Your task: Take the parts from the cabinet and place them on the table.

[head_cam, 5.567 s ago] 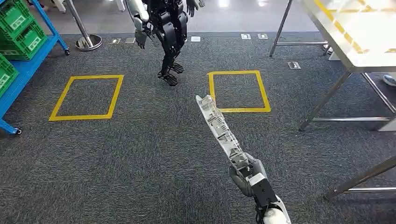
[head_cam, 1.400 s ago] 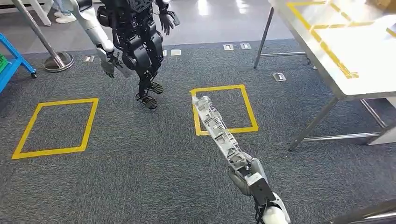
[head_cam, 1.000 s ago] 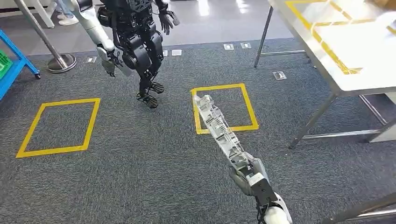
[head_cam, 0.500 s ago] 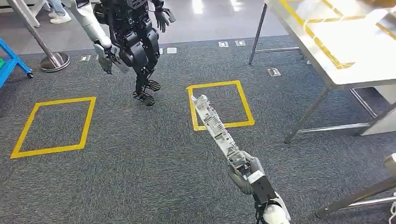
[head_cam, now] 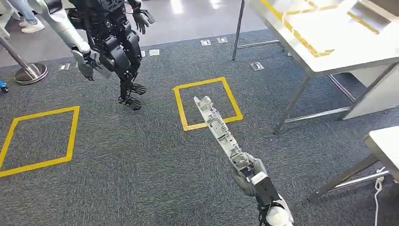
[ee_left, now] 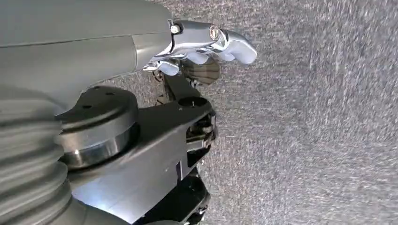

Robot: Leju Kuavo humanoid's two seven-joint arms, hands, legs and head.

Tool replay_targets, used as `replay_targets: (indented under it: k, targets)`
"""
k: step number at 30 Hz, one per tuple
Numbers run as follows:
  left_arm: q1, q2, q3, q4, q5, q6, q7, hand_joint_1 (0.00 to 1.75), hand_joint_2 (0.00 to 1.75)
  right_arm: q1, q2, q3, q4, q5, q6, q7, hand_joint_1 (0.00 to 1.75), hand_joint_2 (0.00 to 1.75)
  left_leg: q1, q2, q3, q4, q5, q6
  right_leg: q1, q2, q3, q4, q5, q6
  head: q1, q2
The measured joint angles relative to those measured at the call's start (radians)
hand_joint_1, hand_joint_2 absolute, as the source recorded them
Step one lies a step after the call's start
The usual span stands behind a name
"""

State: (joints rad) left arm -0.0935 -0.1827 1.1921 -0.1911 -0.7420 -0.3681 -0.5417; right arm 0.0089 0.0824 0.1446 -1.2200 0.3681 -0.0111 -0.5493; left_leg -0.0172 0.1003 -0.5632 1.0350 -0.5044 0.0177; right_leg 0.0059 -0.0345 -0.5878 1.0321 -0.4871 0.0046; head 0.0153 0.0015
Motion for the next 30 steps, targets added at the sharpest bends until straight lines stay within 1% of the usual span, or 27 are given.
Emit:
replay_targets:
  k: [1,2,3,4,5,6,7,8,10,11,12,13,15,16,17,18,19,20,21,22,23,24,25,26,27,28,30]
  targets:
    - [0.000,0.000,0.000,0.000,0.000,0.000,0.000,0.00,1.75,0.000,-0.001,0.000,0.000,-0.001,0.000,0.000,1.75,1.75,-0.005,0.007,0.002,0.001,-0.005,-0.007,-0.006,0.010,0.006,-0.011,0.007,-0.009,0.000,0.000]
    - [0.000,0.000,0.000,0.000,0.000,0.000,0.000,0.00,1.75,0.001,-0.001,0.000,0.000,-0.001,0.000,-0.001,1.75,1.75,0.001,-0.032,-0.004,0.017,-0.020,-0.015,-0.011,0.017,0.008,-0.015,0.012,-0.013,-0.002,0.000]
    - [0.000,0.000,0.000,0.000,0.000,0.000,0.000,0.00,1.75,-0.001,-0.001,0.000,0.000,-0.001,0.002,0.000,1.75,1.75,0.005,-0.069,-0.025,0.068,-0.055,-0.019,-0.015,0.025,0.006,-0.016,0.014,-0.016,-0.006,0.000]
    - [0.000,0.000,0.000,0.000,0.000,0.000,0.000,0.00,1.75,-0.001,-0.001,0.000,0.001,-0.001,0.003,0.000,1.75,1.75,0.009,-0.087,-0.058,0.142,-0.094,-0.023,-0.015,0.034,0.004,-0.016,0.015,-0.017,-0.010,0.000]
    - [0.001,0.000,0.000,0.000,0.000,0.000,0.000,0.00,1.75,-0.001,-0.001,0.000,0.001,-0.001,0.005,-0.001,1.75,1.75,0.012,-0.094,-0.095,0.222,-0.130,-0.026,-0.015,0.044,0.003,-0.016,0.015,-0.018,-0.010,0.000]
    - [0.003,0.000,0.000,0.000,0.000,0.000,0.001,0.00,1.75,0.000,-0.001,0.000,0.002,-0.001,0.008,-0.002,1.75,1.75,0.014,-0.095,-0.126,0.289,-0.151,-0.029,-0.015,0.055,0.002,-0.015,0.015,-0.018,-0.010,0.000]
    - [0.005,0.000,0.000,0.000,0.000,0.000,0.001,0.00,1.75,0.000,-0.001,0.000,0.005,-0.001,0.008,-0.002,1.75,1.75,0.016,-0.096,-0.136,0.309,-0.145,-0.031,-0.015,0.068,0.002,-0.014,0.016,-0.017,-0.010,0.000]
    - [0.005,0.000,0.000,0.000,0.000,0.000,0.002,0.00,1.75,0.001,-0.001,0.000,0.007,-0.001,0.007,-0.001,1.75,1.75,0.019,-0.096,-0.121,0.278,-0.115,-0.032,-0.016,0.080,0.003,-0.013,0.017,-0.016,-0.010,0.000]
    - [0.004,0.002,0.000,0.000,0.000,0.000,0.001,0.00,1.75,0.000,-0.001,0.000,0.007,-0.001,0.008,-0.001,1.75,1.75,0.026,-0.111,-0.043,0.112,-0.023,-0.032,-0.019,0.106,0.003,-0.009,0.017,-0.009,-0.010,0.000]
    - [0.004,0.002,0.000,0.000,0.000,0.000,0.001,0.00,1.75,0.000,-0.001,0.000,0.007,-0.001,0.008,-0.001,1.75,1.75,0.031,-0.144,-0.003,0.027,0.006,-0.033,-0.021,0.116,0.002,-0.006,0.015,-0.004,-0.010,0.000]
    - [0.005,0.002,0.000,0.001,0.000,0.000,0.001,0.00,1.75,-0.002,-0.001,0.000,0.007,-0.001,0.007,-0.001,1.75,1.75,0.029,-0.180,0.005,0.008,-0.013,-0.034,-0.018,0.125,-0.004,-0.001,0.015,0.005,-0.011,0.000]
    - [0.004,0.002,0.000,0.001,0.000,0.000,0.000,0.00,1.75,-0.003,-0.001,0.000,0.008,-0.001,0.007,-0.002,1.75,1.75,0.030,-0.169,0.002,0.007,-0.007,-0.025,-0.021,0.136,-0.010,-0.001,0.019,0.014,-0.010,0.000]
    - [0.003,0.003,0.000,0.001,0.000,0.000,0.000,0.00,1.75,-0.002,-0.001,0.000,0.008,-0.002,0.007,-0.002,1.75,1.75,0.020,-0.150,0.003,0.008,-0.005,-0.011,-0.028,0.155,-0.015,-0.010,0.028,0.030,-0.010,0.000]
    - [0.002,0.003,0.000,0.001,0.000,-0.001,0.000,0.00,1.75,-0.002,-0.002,0.000,0.010,-0.002,0.007,-0.002,1.75,1.75,0.022,-0.139,0.003,0.001,0.002,0.000,-0.029,0.164,-0.019,-0.011,0.031,0.038,-0.011,0.000]
    - [0.001,0.003,0.000,0.001,0.000,-0.002,-0.001,0.00,1.75,-0.001,-0.002,0.000,0.010,-0.001,0.008,-0.002,1.75,1.75,0.024,-0.124,0.004,-0.004,0.007,0.007,-0.030,0.124,-0.022,0.004,0.021,0.037,-0.010,0.000]
    - [0.001,0.003,0.000,0.001,0.000,-0.003,-0.002,0.00,1.75,-0.002,-0.002,0.000,0.011,-0.001,0.009,-0.002,1.75,1.75,0.023,-0.117,0.003,-0.006,0.007,0.014,-0.023,0.078,-0.042,0.041,-0.007,0.038,-0.004,0.000]
    - [0.002,0.003,0.000,0.001,0.000,-0.003,-0.002,0.00,1.75,-0.003,-0.001,0.000,0.011,-0.001,0.010,-0.003,1.75,1.75,0.020,-0.105,0.002,-0.006,0.007,0.017,-0.022,0.055,-0.076,0.113,-0.048,0.040,0.000,0.000]
    - [0.004,0.003,0.000,0.001,0.000,-0.003,-0.002,0.00,1.75,-0.003,-0.001,0.000,0.011,-0.001,0.010,-0.003,1.75,1.75,0.016,-0.091,0.001,-0.005,0.006,0.020,-0.023,0.046,-0.114,0.196,-0.086,0.042,0.000,0.000]
    - [0.005,0.003,0.000,0.001,0.000,-0.003,-0.002,0.00,1.75,-0.003,-0.001,0.000,0.012,-0.001,0.010,-0.003,1.75,1.75,0.013,-0.078,0.000,-0.005,0.005,0.022,-0.022,0.044,-0.148,0.269,-0.114,0.042,0.001,0.000]
    - [0.005,0.004,0.000,0.001,0.000,-0.003,-0.001,0.00,1.75,-0.003,-0.001,0.000,0.014,-0.002,0.009,-0.003,1.75,1.75,0.011,-0.064,-0.001,-0.004,0.005,0.023,-0.022,0.043,-0.162,0.301,-0.116,0.042,0.001,0.000]
    - [0.005,0.004,0.000,0.001,0.002,-0.003,-0.001,0.00,1.75,-0.003,-0.001,0.000,0.015,-0.002,0.008,-0.002,1.75,1.75,0.009,-0.053,-0.001,-0.003,0.004,0.024,-0.021,0.042,-0.150,0.283,-0.096,0.040,0.001,0.000]
    - [0.005,0.004,0.000,0.001,0.002,-0.003,-0.002,0.00,1.75,-0.003,-0.002,0.000,0.015,-0.002,0.008,-0.002,1.75,1.75,0.008,-0.041,0.000,-0.003,0.003,0.024,-0.020,0.039,-0.119,0.226,-0.063,0.036,0.002,0.000]
    - [0.004,0.003,0.000,0.001,0.002,-0.003,-0.002,0.00,1.75,-0.004,-0.002,0.000,0.015,-0.001,0.008,-0.002,1.75,1.75,0.007,-0.028,0.001,-0.002,0.003,0.023,-0.017,0.029,-0.067,0.133,-0.022,0.031,0.002,0.000]
    - [0.004,0.003,0.000,0.001,0.002,-0.003,-0.002,0.00,1.75,-0.005,-0.002,0.000,0.015,-0.001,0.009,-0.002,1.75,1.75,0.006,-0.017,0.003,-0.002,0.001,0.020,-0.011,-0.001,-0.011,0.037,0.010,0.024,0.002,0.000]
    - [0.003,0.003,0.000,0.001,0.002,-0.003,-0.002,0.00,1.75,-0.009,-0.002,0.000,0.015,-0.001,0.011,-0.003,1.75,1.75,0.000,-0.008,0.003,-0.001,-0.002,0.016,-0.001,-0.041,0.006,0.001,-0.001,0.014,0.002,0.000]
    - [0.004,0.004,0.000,0.001,0.002,-0.003,-0.002,0.00,1.75,-0.011,-0.001,0.000,0.016,-0.001,0.011,-0.004,1.75,1.75,-0.001,-0.001,0.003,-0.001,-0.003,0.011,-0.001,-0.029,0.004,-0.005,0.009,0.011,0.002,0.000]
    - [0.000,0.003,0.000,0.001,0.002,-0.003,-0.002,0.00,1.75,-0.013,-0.001,0.000,0.016,-0.001,0.011,-0.004,1.75,1.75,0.002,0.015,0.007,-0.004,-0.001,0.002,0.004,-0.012,-0.002,-0.005,0.010,0.004,0.001,0.000]
